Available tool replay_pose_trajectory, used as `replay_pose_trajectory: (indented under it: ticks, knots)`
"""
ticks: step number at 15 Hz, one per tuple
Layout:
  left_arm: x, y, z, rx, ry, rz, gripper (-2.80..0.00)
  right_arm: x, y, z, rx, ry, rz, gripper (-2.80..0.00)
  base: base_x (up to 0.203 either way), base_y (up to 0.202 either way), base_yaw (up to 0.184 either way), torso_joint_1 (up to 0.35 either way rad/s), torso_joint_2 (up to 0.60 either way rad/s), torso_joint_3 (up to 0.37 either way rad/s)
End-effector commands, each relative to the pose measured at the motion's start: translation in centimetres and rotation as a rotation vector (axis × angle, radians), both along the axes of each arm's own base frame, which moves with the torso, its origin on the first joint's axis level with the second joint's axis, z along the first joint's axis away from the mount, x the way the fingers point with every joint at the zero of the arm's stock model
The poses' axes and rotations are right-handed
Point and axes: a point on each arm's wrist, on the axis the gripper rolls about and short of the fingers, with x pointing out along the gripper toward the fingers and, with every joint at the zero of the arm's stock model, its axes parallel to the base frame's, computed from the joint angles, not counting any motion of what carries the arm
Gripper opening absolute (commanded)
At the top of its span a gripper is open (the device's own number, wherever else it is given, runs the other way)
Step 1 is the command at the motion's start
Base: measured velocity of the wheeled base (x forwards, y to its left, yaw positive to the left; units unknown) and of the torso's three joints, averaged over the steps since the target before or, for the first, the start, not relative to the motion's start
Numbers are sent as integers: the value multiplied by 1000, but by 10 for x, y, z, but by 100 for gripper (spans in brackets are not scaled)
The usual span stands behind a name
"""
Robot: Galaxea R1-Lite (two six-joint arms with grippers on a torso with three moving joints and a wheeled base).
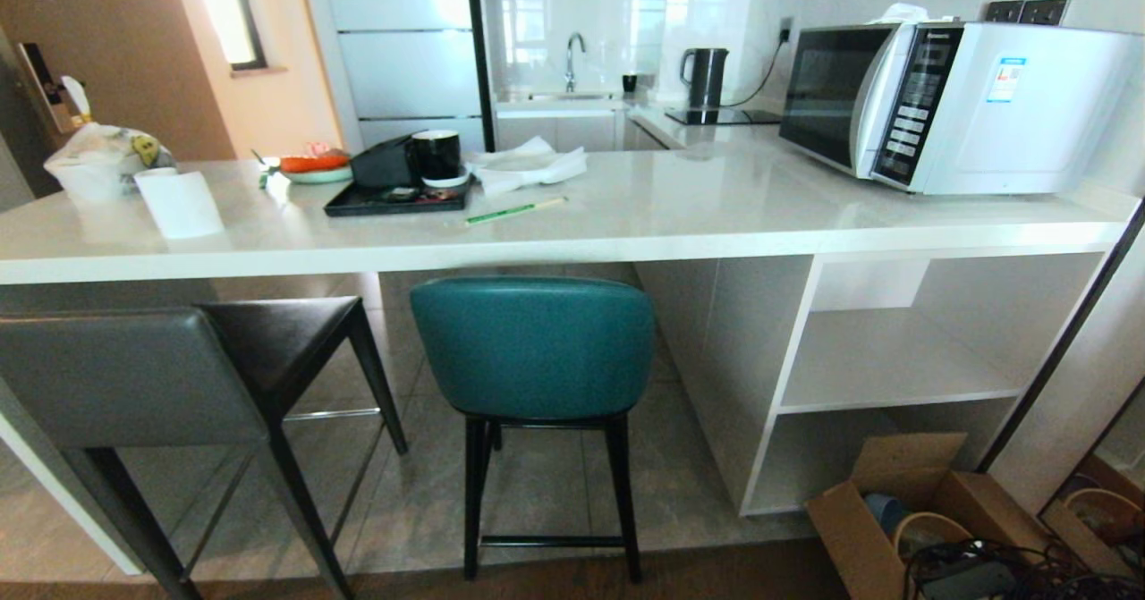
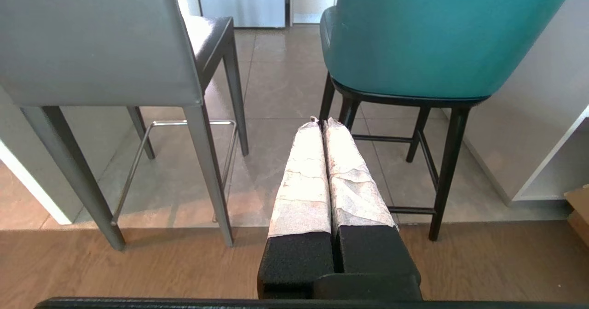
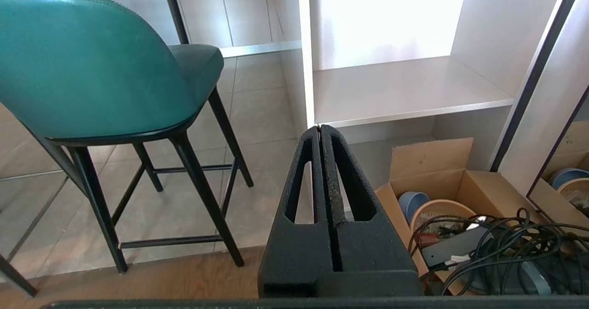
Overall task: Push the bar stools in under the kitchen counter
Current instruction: Pull the gray chair out from under the dining table
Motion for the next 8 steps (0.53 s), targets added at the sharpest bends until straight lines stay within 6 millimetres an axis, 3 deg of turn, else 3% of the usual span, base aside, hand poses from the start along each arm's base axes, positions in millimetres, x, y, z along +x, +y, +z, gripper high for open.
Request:
replay_pose_trajectory:
  ticks: [1, 8]
  knots:
    - [0, 0, 0, -1, 0, 0, -280, 2, 0, -6, 1, 21, 0, -280, 0, 0, 0, 0, 0, 0]
    - [0, 0, 0, -2, -1, 0, -280, 2, 0, -6, 1, 22, 0, -280, 0, 0, 0, 0, 0, 0]
